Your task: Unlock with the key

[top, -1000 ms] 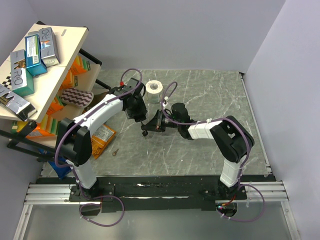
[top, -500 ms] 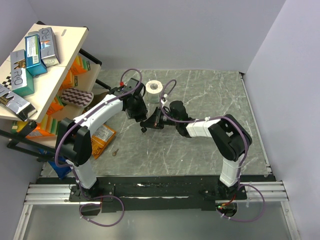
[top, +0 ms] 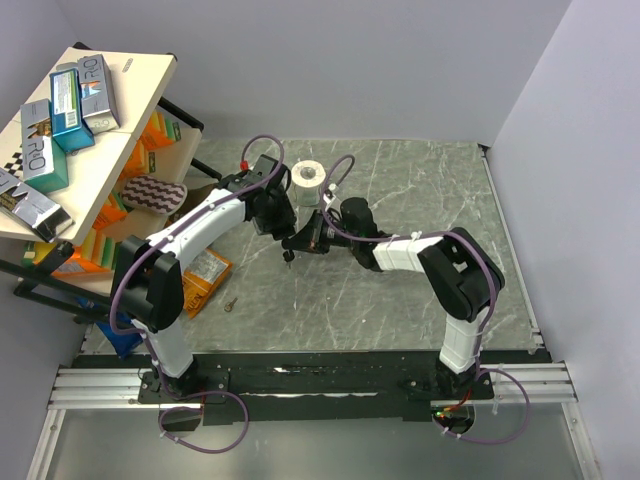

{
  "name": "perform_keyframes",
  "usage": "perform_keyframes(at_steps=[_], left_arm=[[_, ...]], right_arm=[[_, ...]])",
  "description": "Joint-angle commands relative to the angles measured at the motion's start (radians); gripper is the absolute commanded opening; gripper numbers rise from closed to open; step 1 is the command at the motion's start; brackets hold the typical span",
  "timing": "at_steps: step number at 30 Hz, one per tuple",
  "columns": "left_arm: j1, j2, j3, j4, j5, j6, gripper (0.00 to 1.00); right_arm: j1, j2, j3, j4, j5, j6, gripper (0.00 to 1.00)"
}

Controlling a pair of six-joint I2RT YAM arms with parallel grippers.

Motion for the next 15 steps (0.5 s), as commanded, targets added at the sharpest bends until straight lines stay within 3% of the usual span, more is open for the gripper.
perform_keyframes(at_steps=[1, 15], left_arm=[[-0.082, -0.045, 0.018, -0.136, 0.295, -0.017, 0.01], [-0.104, -0.054, 0.034, -0.139, 0.306, 0.004, 0.01]], right_arm=[[-0.046, 0.025, 0.128, 0.133, 0.242, -0.04, 0.0], [-0.114, 0.015, 0.191, 0.121, 0.289, -0.062, 0.0]])
